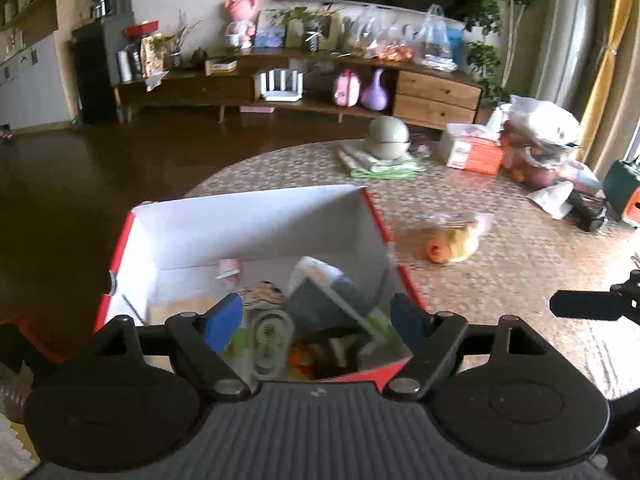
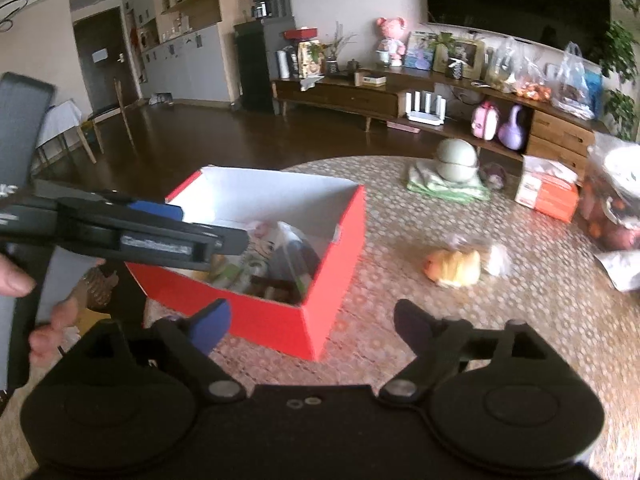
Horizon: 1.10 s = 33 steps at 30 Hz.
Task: Organize objects
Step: 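Withdraw both grippers from the box toward the plush toy and cotton swab bag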
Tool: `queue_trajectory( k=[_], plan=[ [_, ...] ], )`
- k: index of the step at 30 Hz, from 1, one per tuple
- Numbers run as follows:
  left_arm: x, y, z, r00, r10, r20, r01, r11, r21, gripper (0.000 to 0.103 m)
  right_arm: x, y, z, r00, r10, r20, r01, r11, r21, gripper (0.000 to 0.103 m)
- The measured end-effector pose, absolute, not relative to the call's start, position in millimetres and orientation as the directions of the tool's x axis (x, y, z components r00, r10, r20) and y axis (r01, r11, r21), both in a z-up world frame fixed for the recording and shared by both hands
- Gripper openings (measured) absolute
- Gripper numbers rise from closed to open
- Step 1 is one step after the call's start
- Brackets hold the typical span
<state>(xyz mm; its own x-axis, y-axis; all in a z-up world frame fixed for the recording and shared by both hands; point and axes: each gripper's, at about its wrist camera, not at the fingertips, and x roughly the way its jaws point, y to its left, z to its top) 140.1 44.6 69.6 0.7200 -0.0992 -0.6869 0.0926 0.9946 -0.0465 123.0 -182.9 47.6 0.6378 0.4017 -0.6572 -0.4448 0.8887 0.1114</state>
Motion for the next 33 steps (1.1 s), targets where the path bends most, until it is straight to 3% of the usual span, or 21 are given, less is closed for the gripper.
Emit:
queue_trajectory(
  k=[5, 17, 20, 33],
  plan=[
    [128, 23, 69, 0.726, -0.146, -0.673, 0.120, 0.989, -0.084, 0.083, 117, -219, 39, 0.647, 0.371, -0.666, -0.403, 0.908, 0.115, 0.098],
    [116, -42, 46, 0.688, -0.271, -0.673, 0.216, 0.962, -0.167, 0.091, 125, -307, 25, 0.667, 0.282, -0.690, -0.292, 0.951, 0.106, 0.099],
    [118, -59, 40, 0.682, -0.304, -0.665, 0.240, 0.952, -0.189, 0.100, 133, -322, 25, 0.670, 0.263, -0.694, -0.273, 0.957, 0.099, 0.099],
    [156, -124, 16, 0.717, -0.230, -0.658, 0.188, 0.973, -0.135, 0.103, 196, -354, 19, 0.670, 0.223, -0.708, -0.268, 0.962, 0.049, 0.099]
  ],
)
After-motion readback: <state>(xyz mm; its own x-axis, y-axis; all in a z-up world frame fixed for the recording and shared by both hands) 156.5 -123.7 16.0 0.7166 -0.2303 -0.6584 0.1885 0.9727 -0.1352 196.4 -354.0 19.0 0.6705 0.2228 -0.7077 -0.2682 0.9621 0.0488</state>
